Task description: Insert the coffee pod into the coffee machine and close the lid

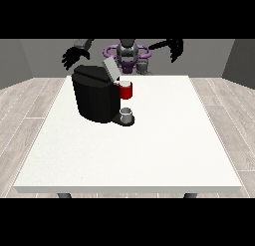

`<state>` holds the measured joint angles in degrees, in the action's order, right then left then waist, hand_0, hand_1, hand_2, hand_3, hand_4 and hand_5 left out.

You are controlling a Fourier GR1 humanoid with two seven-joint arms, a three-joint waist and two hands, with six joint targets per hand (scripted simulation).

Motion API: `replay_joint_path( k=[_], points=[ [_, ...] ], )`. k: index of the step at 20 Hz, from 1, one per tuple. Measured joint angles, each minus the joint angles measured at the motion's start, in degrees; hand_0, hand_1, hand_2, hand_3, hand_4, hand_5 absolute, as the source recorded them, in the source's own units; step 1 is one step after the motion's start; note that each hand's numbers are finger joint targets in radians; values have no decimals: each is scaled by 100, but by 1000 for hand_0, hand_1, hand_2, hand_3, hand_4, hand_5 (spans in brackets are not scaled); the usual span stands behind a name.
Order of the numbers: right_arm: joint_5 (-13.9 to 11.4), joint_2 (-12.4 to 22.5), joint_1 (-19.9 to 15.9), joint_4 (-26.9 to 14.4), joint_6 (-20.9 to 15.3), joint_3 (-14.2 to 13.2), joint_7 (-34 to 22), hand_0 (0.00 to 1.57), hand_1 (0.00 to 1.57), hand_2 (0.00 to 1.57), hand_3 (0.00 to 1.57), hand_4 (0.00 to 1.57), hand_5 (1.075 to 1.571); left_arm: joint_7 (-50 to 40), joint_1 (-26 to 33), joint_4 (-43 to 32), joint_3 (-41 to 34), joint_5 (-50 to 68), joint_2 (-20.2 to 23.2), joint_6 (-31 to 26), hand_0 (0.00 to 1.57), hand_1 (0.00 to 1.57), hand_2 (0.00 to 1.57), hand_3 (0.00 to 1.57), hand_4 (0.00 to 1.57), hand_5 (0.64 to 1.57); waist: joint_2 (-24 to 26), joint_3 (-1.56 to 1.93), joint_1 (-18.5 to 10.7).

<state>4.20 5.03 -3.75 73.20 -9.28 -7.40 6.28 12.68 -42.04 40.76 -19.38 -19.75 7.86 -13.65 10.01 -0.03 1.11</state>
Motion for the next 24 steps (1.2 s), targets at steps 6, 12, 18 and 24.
replay_joint_path(
  k=[6, 12, 18, 24],
  points=[
    [66, 271, -84, 428, 434, 146, -224, 0, 0, 0, 0, 125, 1571, 22, 616, 165, -158, 396, -162, -144, 0, 0, 0, 0, 0, 1571, 296, 1, -197],
    [82, 424, -349, 889, 683, 325, -613, 0, 0, 0, 0, 0, 1571, -37, 1175, 432, -185, 737, -371, -316, 0, 0, 0, 0, 27, 1571, 486, 1, -398],
    [-7, 506, -666, 1057, 849, 485, -866, 0, 0, 0, 0, 137, 1571, -207, 1566, 1003, -14, 1022, -573, -408, 0, 0, 0, 0, 222, 1571, 399, 3, -688],
    [-147, 548, -1014, 1007, 990, 573, -841, 0, 0, 0, 0, 0, 1571, -336, 1985, 1718, 214, 1273, -655, -484, 0, 0, 0, 0, 0, 1571, 99, 3, -866]
  ],
)
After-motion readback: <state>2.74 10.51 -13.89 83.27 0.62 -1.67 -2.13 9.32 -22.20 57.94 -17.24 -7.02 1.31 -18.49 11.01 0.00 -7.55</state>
